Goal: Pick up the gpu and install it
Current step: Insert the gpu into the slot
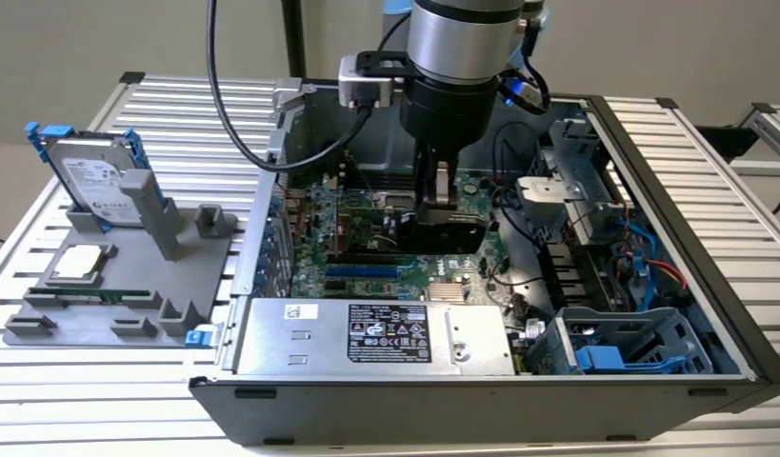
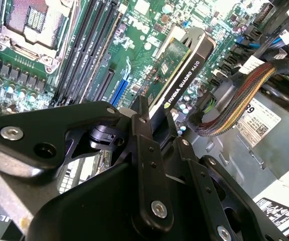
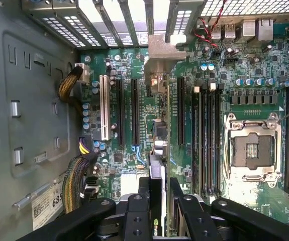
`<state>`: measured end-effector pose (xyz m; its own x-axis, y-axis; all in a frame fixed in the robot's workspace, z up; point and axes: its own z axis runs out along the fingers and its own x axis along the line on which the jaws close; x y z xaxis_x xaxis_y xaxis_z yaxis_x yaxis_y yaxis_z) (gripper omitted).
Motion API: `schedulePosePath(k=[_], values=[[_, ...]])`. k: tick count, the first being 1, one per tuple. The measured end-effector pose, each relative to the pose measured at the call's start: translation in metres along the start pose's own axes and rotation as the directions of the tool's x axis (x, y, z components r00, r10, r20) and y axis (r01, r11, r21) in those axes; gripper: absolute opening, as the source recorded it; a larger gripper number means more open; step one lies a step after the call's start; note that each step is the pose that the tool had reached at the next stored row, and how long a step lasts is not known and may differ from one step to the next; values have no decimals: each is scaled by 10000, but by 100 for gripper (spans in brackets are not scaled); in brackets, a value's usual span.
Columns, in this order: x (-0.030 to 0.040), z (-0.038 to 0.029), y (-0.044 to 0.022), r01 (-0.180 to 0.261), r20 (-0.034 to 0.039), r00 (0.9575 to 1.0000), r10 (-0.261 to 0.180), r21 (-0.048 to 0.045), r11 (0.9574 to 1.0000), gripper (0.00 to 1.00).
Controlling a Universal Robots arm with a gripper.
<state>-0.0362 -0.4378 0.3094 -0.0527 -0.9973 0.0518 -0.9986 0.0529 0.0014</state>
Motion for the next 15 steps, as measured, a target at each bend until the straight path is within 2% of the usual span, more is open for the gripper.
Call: schedulePosePath(k=[8, 15], values=[[1, 11, 4, -3, 5, 10000, 3, 0, 10000, 0], [2, 64, 83, -3, 2, 10000, 3, 0, 10000, 0]])
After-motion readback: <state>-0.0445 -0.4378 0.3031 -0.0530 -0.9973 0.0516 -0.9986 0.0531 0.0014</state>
